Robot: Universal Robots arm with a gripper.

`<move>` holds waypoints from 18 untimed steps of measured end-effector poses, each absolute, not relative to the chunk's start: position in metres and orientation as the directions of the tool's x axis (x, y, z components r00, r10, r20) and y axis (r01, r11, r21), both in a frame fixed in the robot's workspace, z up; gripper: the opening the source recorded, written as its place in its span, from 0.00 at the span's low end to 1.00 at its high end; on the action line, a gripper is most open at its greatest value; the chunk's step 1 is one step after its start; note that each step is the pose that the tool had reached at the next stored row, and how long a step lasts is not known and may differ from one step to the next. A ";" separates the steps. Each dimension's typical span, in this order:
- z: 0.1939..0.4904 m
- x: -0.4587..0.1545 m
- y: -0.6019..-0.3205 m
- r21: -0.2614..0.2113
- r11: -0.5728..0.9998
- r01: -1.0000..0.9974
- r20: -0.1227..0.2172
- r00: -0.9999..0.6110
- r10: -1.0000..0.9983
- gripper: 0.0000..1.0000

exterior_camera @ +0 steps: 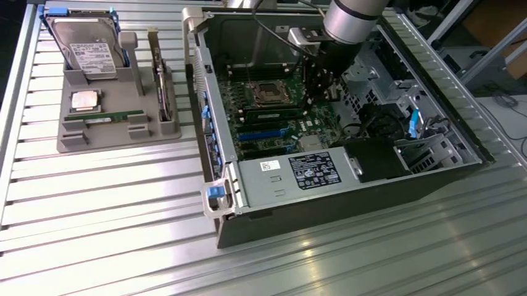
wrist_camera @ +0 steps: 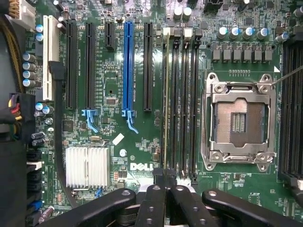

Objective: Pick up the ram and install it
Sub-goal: 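Press down the ram until it locks into place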

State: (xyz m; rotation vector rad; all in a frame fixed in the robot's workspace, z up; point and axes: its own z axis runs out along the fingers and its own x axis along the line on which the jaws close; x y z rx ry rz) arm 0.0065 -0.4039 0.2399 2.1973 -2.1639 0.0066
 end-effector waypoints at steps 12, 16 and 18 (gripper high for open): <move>0.240 -0.074 -0.404 0.014 -0.014 -1.000 0.044 0.015 -0.999 0.11; 0.238 -0.090 -0.404 0.012 -0.014 -1.000 0.043 0.015 -0.999 0.11; 0.235 -0.095 -0.404 0.012 -0.014 -1.000 0.044 0.015 -0.999 0.11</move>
